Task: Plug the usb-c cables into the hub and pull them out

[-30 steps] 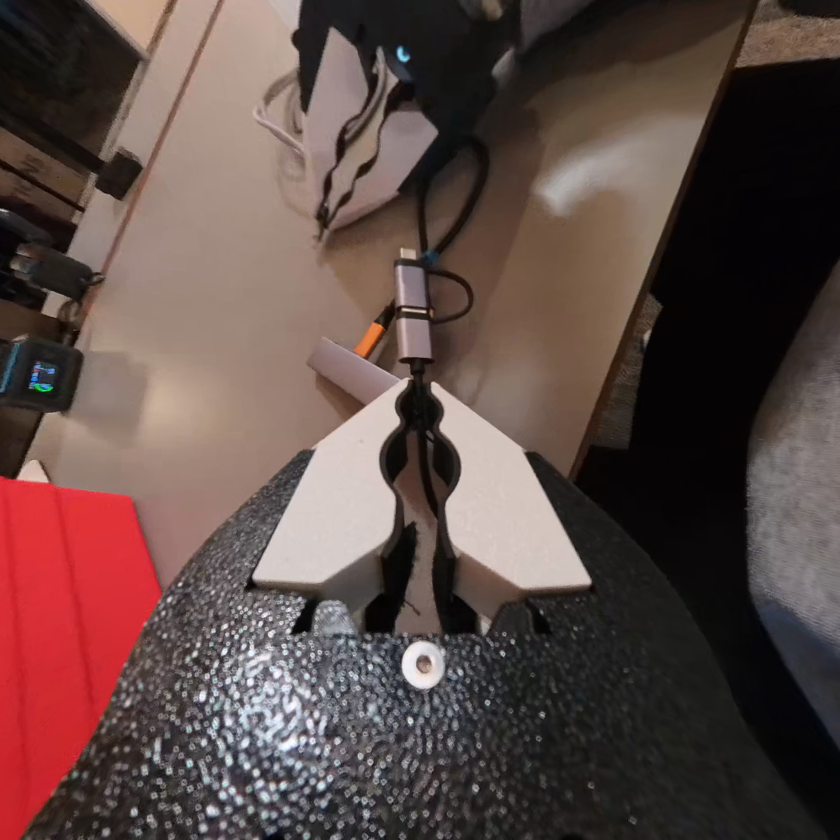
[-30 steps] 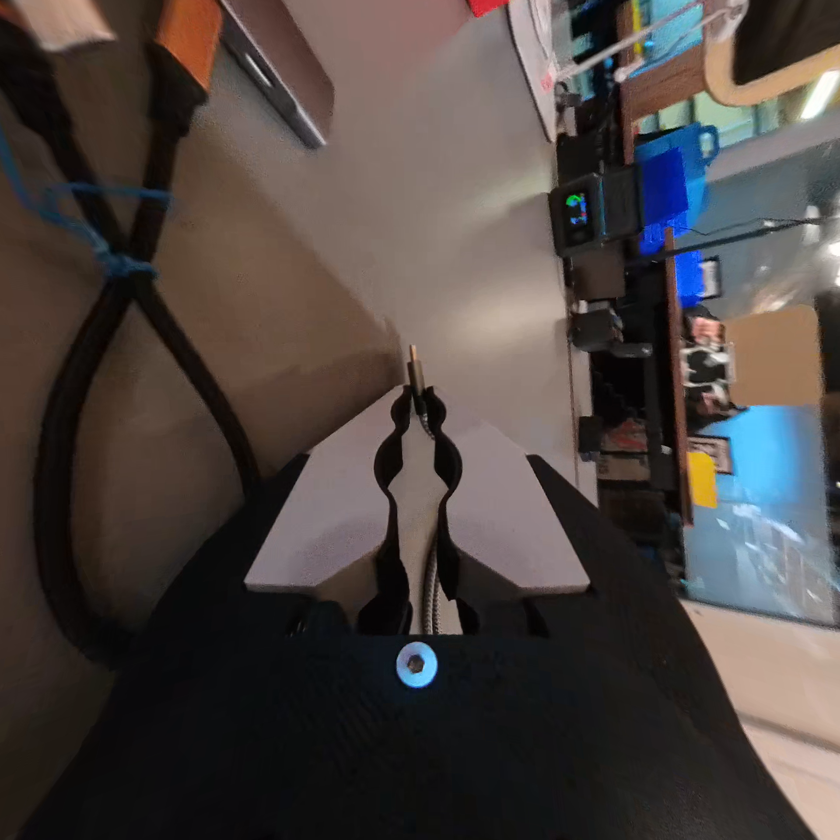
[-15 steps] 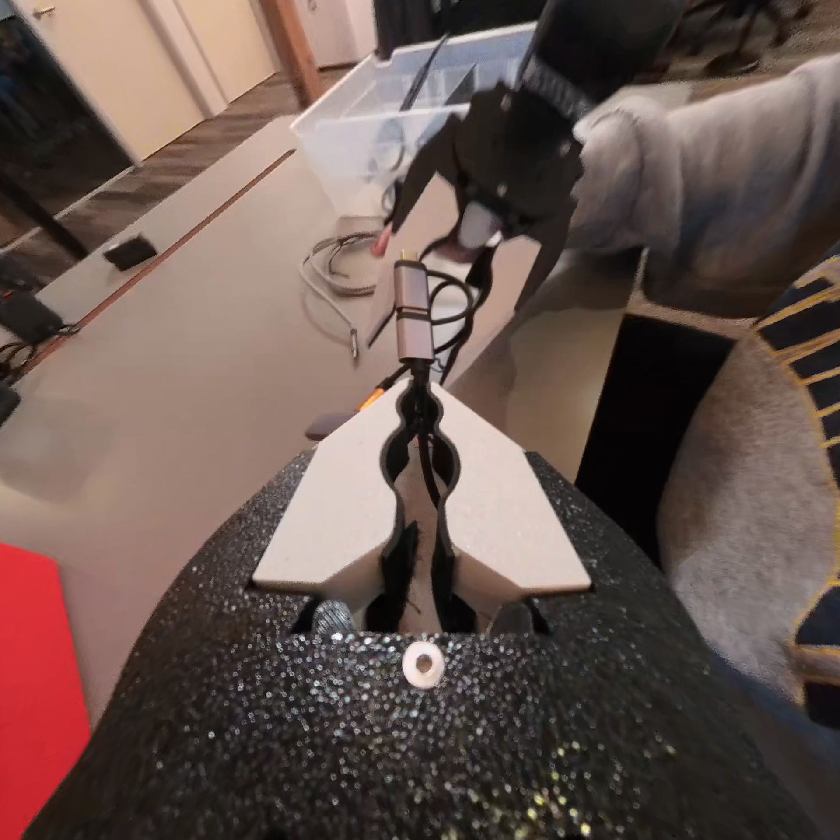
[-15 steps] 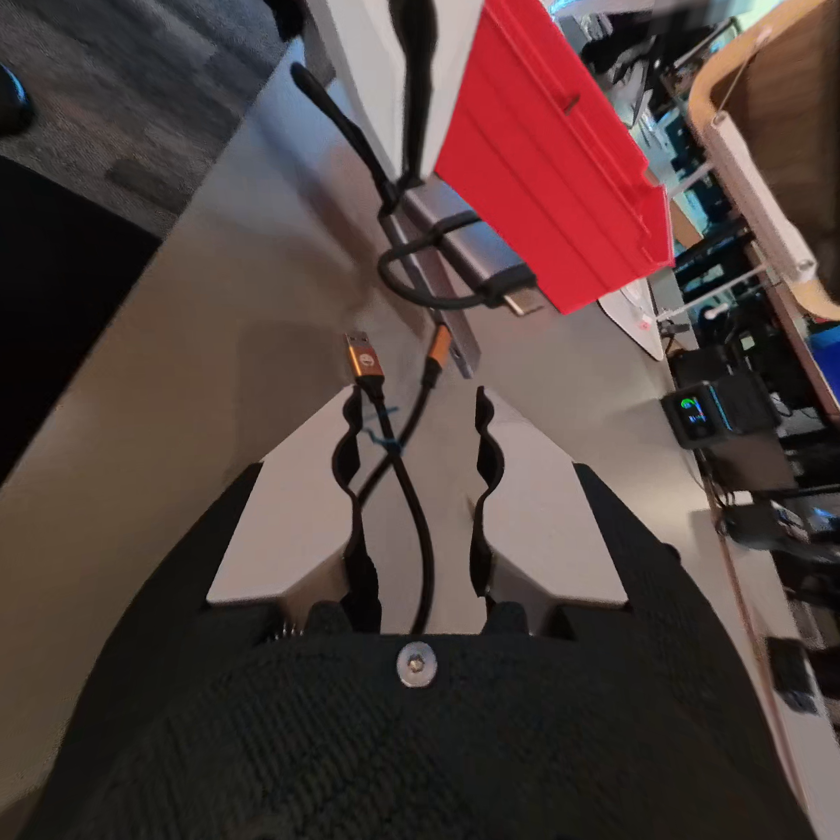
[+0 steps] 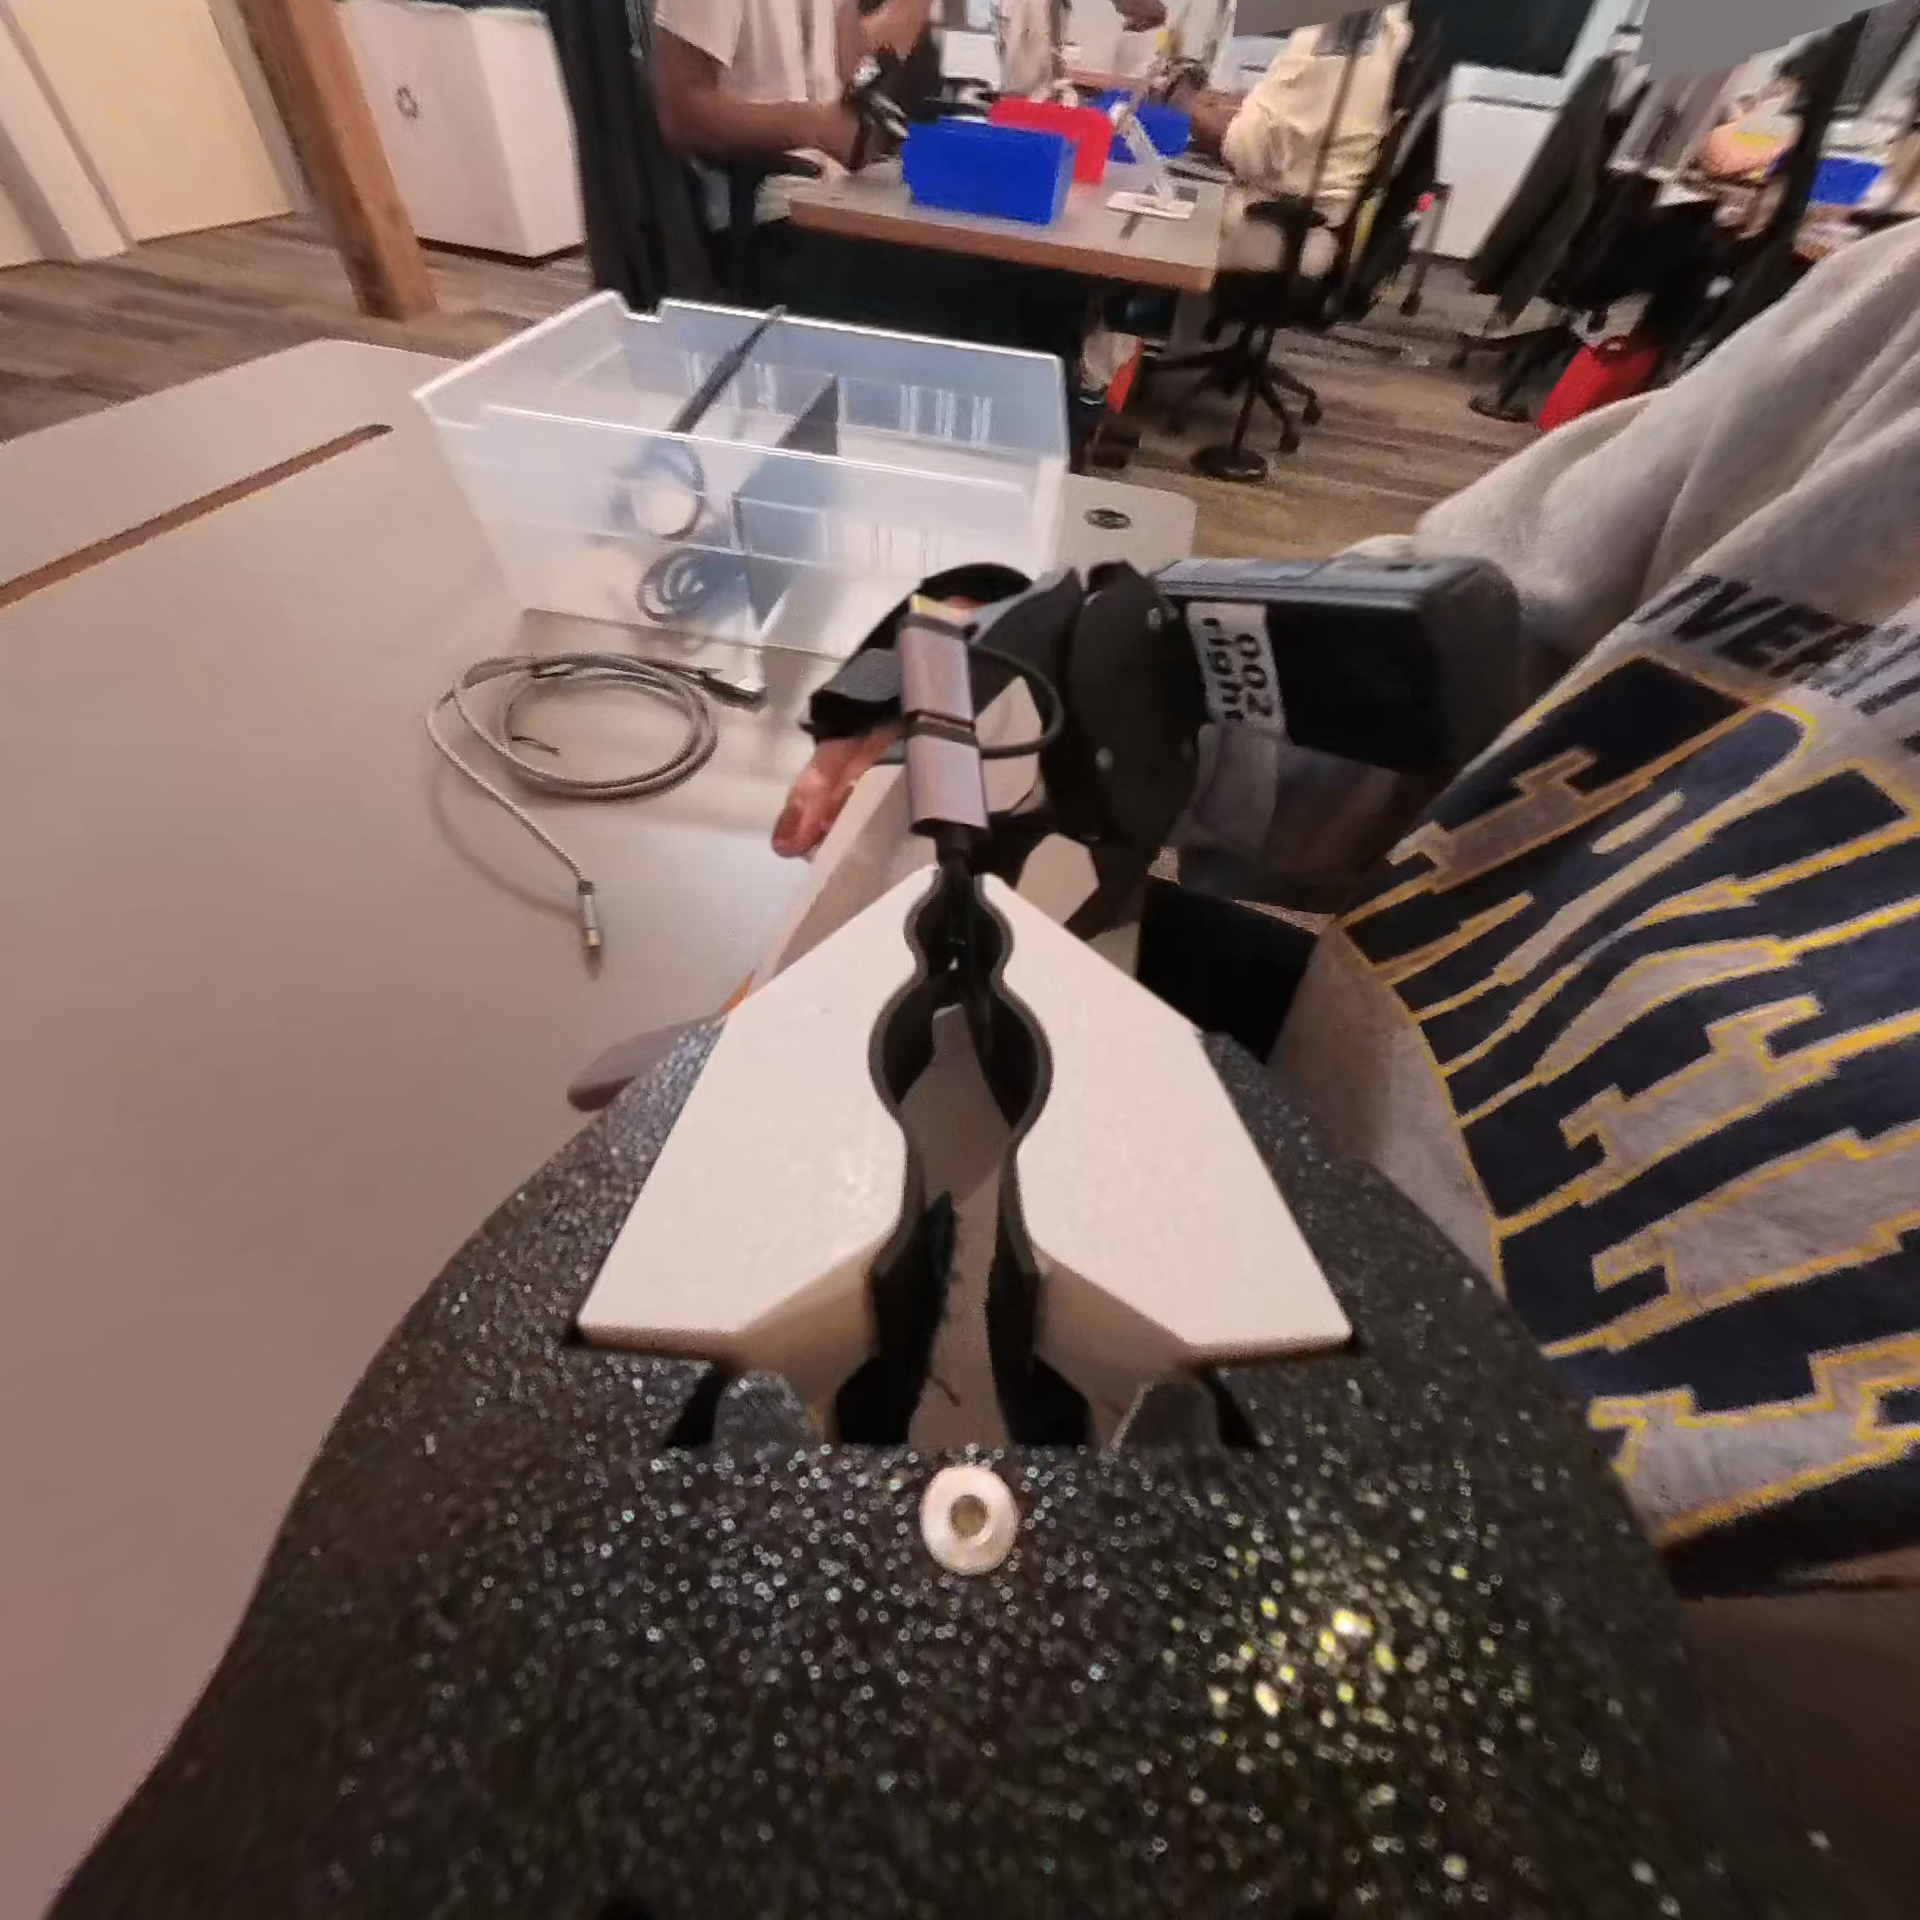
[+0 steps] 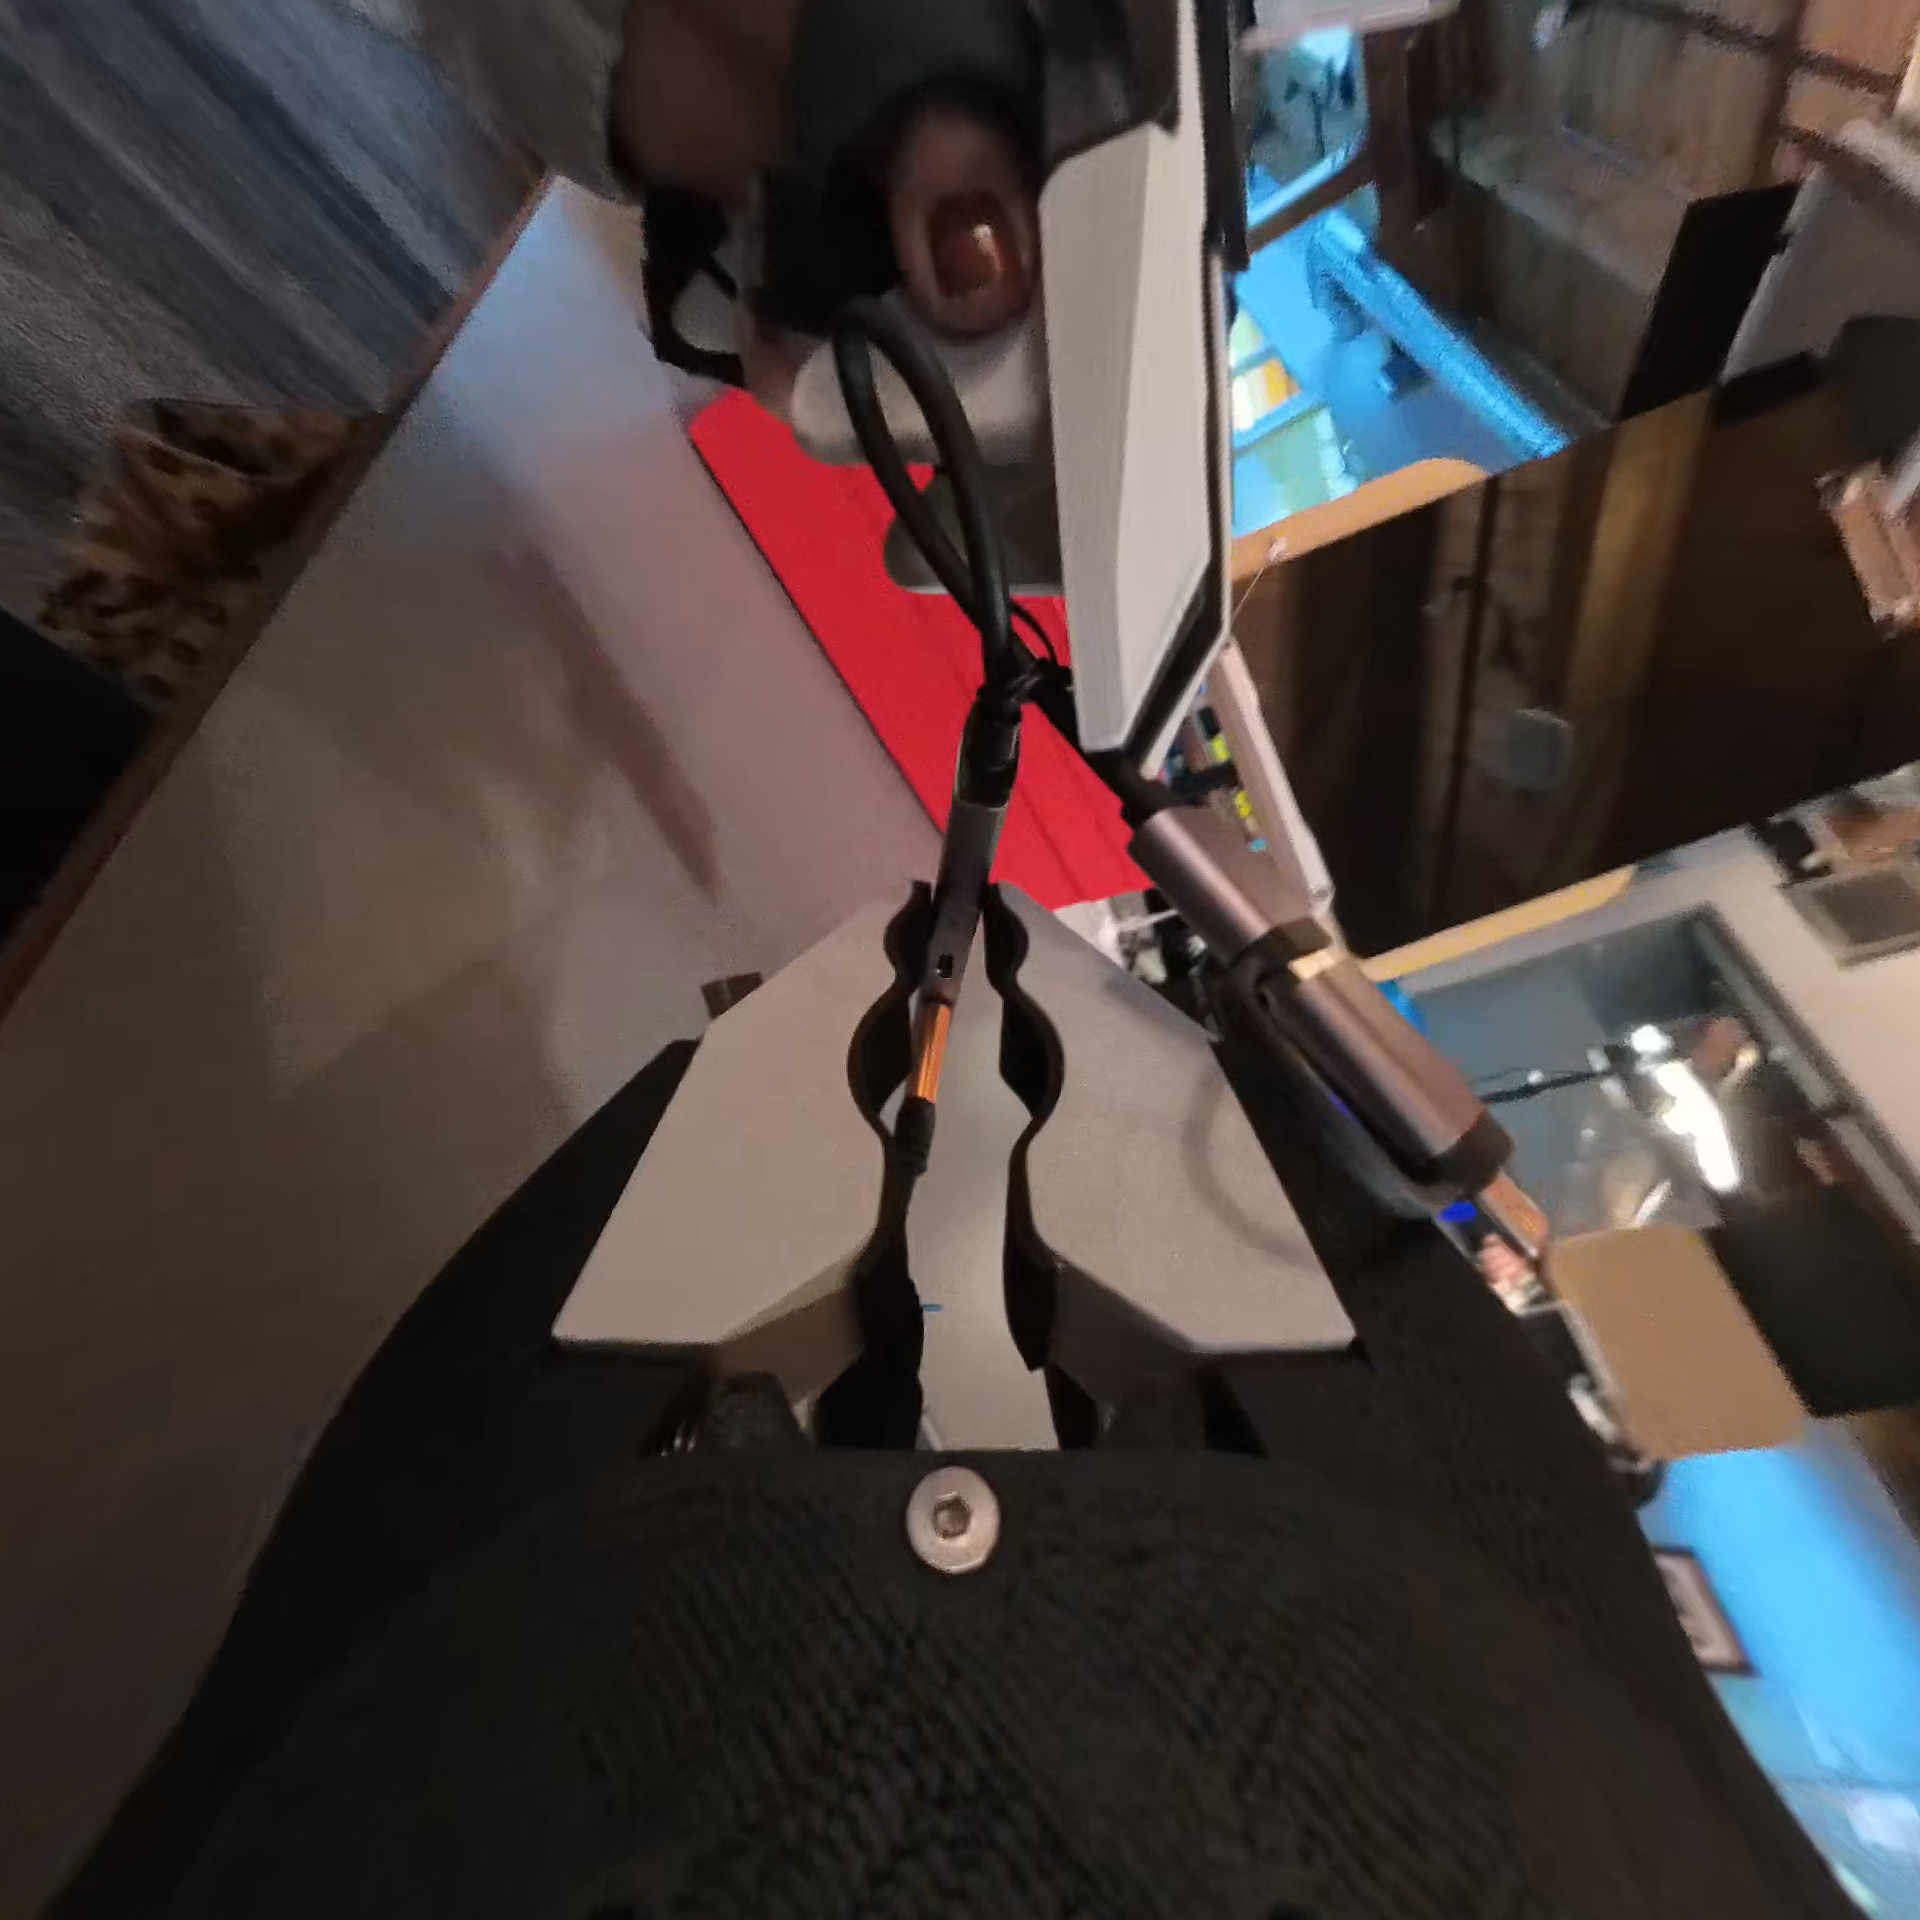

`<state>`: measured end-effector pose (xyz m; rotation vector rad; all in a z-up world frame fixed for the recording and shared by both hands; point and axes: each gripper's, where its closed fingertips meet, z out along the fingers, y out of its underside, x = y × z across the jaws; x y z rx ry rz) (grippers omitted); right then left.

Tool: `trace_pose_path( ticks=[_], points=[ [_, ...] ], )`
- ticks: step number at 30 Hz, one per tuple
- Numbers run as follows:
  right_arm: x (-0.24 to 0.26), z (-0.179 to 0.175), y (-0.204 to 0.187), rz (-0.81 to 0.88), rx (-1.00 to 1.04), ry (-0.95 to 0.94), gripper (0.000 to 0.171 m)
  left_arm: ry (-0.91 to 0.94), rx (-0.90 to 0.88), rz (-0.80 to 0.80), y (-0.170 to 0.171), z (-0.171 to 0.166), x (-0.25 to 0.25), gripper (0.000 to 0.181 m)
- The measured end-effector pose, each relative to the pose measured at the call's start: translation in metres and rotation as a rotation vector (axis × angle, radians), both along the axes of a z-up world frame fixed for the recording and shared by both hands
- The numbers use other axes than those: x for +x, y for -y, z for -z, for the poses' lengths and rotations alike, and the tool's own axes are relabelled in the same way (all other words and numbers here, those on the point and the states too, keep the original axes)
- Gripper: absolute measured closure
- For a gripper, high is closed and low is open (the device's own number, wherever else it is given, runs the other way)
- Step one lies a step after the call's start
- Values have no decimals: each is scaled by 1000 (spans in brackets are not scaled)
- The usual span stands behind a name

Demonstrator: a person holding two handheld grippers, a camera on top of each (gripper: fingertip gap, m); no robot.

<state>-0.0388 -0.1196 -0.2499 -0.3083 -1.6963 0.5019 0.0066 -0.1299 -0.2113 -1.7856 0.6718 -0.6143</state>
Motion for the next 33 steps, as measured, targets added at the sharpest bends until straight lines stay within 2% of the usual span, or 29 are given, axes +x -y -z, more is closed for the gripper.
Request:
trace_pose_path(
  ticks=[2,3,4,5,6,8,13,15,18,21,23,25,28,33],
  points=[
    [0,1,-5,1,-100,71,163,-28,39,-60,-5,-1,-8,180],
    [1,-2,-8,-8,-149,83,163,-13,72,-70,-4,-6,-10,171],
    [3,-4,-11,-18,-192,105,164,7,107,-96,-4,-12,-16,146],
    [5,-5,-12,-37,-225,137,164,15,137,-132,-5,-16,-24,129],
    [7,-5,-14,-50,-249,167,163,9,158,-163,-5,-18,-33,118],
    [11,-4,-13,-81,-285,230,164,-83,152,-201,-7,-5,-44,107],
    [14,15,-24,-40,-248,341,164,-272,166,-207,-10,10,-44,117],
    [15,17,-30,-33,-268,348,164,-246,186,-198,-9,7,-46,118],
    [17,12,-35,-51,-363,352,164,-96,173,-191,-10,3,-52,112],
    [21,-1,-32,-123,-543,365,164,-221,90,-279,-20,33,-70,112],
    [22,-8,-32,-145,-637,372,164,-261,46,-250,-21,47,-61,114],
    [26,-6,-27,-169,-644,420,164,-237,31,-195,-24,50,-44,115],
    [29,-9,-15,-213,-655,454,164,-257,-6,-130,-30,60,-25,123],
    [34,-6,-4,-235,-611,499,164,-313,-39,-16,-31,77,-3,154]
  ],
)
